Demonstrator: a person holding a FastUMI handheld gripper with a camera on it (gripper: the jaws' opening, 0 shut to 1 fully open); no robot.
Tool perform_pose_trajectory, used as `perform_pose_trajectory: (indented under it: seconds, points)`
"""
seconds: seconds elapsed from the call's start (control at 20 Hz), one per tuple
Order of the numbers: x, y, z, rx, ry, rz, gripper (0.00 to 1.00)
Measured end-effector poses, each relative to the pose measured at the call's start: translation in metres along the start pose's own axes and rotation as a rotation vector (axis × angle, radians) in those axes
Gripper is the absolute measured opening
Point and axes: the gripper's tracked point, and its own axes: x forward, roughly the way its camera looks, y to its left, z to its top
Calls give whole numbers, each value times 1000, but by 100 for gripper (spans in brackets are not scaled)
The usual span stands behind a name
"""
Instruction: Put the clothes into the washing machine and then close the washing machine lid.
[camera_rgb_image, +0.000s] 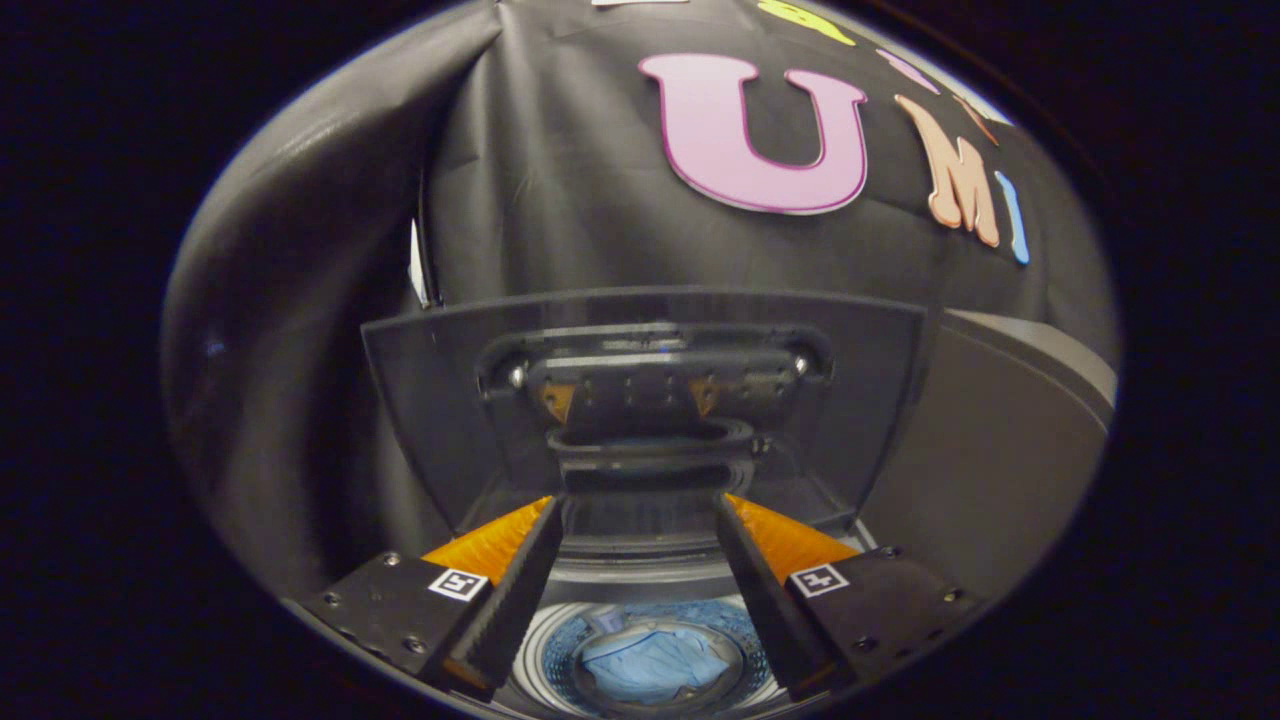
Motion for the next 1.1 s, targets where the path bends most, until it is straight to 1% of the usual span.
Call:
perform_pose_trajectory:
  seconds: [0.2, 0.3, 0.35, 0.45, 0.55, 0.65, 0.75, 0.8, 0.85, 0.9, 1.1]
  points:
    - [-5, -3, 95, 11, -167, -13, 94]
    - [2, -3, 131, 12, -201, -5, 93]
    - [8, -3, 141, 17, -199, 2, 93]
    - [30, -7, 141, 29, -178, 7, 93]
    - [50, -8, 128, 8, -127, -6, 94]
    - [66, -6, 117, -12, -90, 2, 94]
    - [74, -4, 106, 6, -54, 16, 94]
    - [75, -5, 115, 11, -116, 6, 94]
    - [71, -6, 109, 10, -104, 1, 94]
    - [69, -7, 113, 2, -137, 0, 95]
    - [73, -5, 110, 15, -143, 17, 94]
